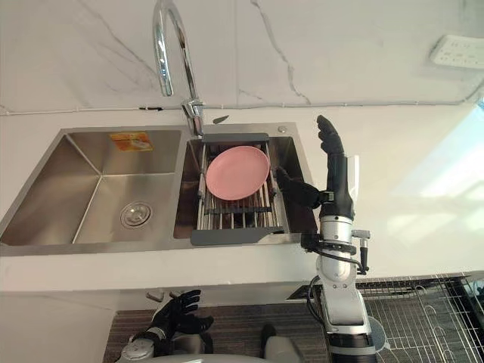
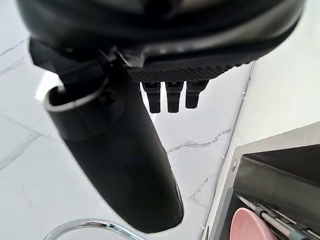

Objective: Walk over to the sink, pick up the cup, carry it to the dishwasher, place the cup inside the dishwasher, then close the dishwasher door

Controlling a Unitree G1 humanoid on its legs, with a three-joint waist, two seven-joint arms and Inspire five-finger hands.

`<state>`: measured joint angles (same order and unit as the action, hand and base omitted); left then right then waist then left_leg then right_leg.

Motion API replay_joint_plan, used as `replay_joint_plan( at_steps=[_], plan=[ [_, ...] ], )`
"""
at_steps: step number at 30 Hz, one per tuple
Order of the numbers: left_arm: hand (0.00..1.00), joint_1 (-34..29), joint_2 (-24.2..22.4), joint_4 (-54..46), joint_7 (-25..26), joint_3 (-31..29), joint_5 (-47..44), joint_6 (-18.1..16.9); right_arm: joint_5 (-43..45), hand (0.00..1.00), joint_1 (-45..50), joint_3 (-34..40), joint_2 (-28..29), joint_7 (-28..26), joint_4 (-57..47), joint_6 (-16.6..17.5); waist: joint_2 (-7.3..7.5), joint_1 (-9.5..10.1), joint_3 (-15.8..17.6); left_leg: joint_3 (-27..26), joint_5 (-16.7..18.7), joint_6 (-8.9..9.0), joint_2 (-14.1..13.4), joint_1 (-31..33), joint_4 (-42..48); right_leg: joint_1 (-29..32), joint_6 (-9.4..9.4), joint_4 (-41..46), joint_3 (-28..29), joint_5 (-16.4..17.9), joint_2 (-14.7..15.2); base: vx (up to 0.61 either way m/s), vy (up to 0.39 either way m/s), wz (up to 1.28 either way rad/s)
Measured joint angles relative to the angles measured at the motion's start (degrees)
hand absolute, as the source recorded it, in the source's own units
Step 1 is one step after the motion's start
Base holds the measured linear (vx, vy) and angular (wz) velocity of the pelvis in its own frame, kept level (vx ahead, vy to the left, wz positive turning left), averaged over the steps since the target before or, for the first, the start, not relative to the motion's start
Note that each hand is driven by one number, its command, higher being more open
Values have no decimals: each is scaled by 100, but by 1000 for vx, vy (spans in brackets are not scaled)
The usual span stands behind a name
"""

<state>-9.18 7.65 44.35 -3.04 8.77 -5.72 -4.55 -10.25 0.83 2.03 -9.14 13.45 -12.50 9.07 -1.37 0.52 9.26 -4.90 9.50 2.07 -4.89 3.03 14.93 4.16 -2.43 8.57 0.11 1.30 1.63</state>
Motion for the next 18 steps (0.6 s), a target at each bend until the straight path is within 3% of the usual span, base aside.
replay_joint_plan(
  at_steps=[7, 8, 18],
  plan=[
    [90, 0, -14, 92, 296, -55, -12, -66, 11, 90, 167, 69, -192, -160, 135, -8, 5, -5, -27, 89, -391, 13, 63, -185, -600, 90, 79, -116, 90, -122, -60, 20, -30, -9],
    [90, 19, 13, 379, 541, -54, -44, -230, 144, 90, 164, -53, -213, -303, 530, -28, 133, -53, -268, 411, -600, 58, 108, -317, -1020, -425, 114, -1340, 23, -807, -137, 0, 0, 0],
    [90, 24, -19, 440, 541, -140, -45, -207, 105, 90, 164, -55, -207, -276, 530, -64, 134, -69, -268, 342, -631, 76, 75, -447, -1091, -504, 116, -1337, 58, -817, -127, 0, 0, -2]
  ],
)
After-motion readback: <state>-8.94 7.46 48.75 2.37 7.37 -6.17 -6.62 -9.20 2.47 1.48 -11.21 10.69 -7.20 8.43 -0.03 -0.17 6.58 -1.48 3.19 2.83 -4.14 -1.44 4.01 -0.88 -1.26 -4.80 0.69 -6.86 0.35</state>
